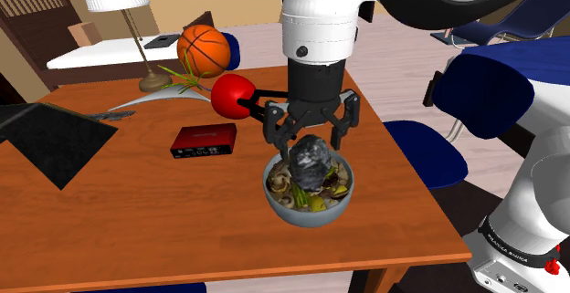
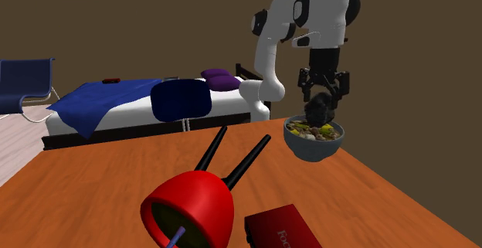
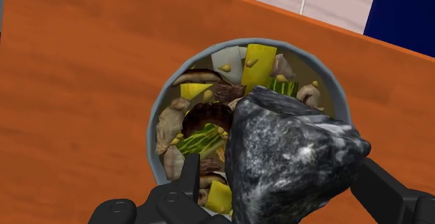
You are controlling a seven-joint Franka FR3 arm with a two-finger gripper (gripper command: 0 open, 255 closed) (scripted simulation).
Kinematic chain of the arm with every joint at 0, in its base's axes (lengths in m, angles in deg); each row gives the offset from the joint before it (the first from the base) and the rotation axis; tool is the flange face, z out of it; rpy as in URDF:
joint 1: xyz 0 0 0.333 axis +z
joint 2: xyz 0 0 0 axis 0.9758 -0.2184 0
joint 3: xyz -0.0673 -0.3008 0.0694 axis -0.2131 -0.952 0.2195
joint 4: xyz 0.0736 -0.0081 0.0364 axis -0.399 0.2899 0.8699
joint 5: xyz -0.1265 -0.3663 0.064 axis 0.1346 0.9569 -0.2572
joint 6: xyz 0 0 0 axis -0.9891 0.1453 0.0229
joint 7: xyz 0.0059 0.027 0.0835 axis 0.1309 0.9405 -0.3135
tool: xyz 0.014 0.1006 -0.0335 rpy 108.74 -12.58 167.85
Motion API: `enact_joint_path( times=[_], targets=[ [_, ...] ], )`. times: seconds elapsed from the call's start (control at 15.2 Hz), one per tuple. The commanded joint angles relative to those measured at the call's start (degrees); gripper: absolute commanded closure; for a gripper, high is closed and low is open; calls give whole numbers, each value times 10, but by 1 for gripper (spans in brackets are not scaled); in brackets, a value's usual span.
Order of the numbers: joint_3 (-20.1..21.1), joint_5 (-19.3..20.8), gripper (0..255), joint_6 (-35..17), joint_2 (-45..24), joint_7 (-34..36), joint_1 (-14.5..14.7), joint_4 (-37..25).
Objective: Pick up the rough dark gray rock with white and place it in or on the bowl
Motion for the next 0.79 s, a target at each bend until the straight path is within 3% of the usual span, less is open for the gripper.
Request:
enact_joint_path(
  times=[0.0,0.2,0.73],
  targets=[
    [-3,2,0,19,-1,0,-1,-20],
    [-7,7,0,73,-8,4,-5,-80],
    [-7,7,0,73,-8,4,-5,-80]
  ],
)
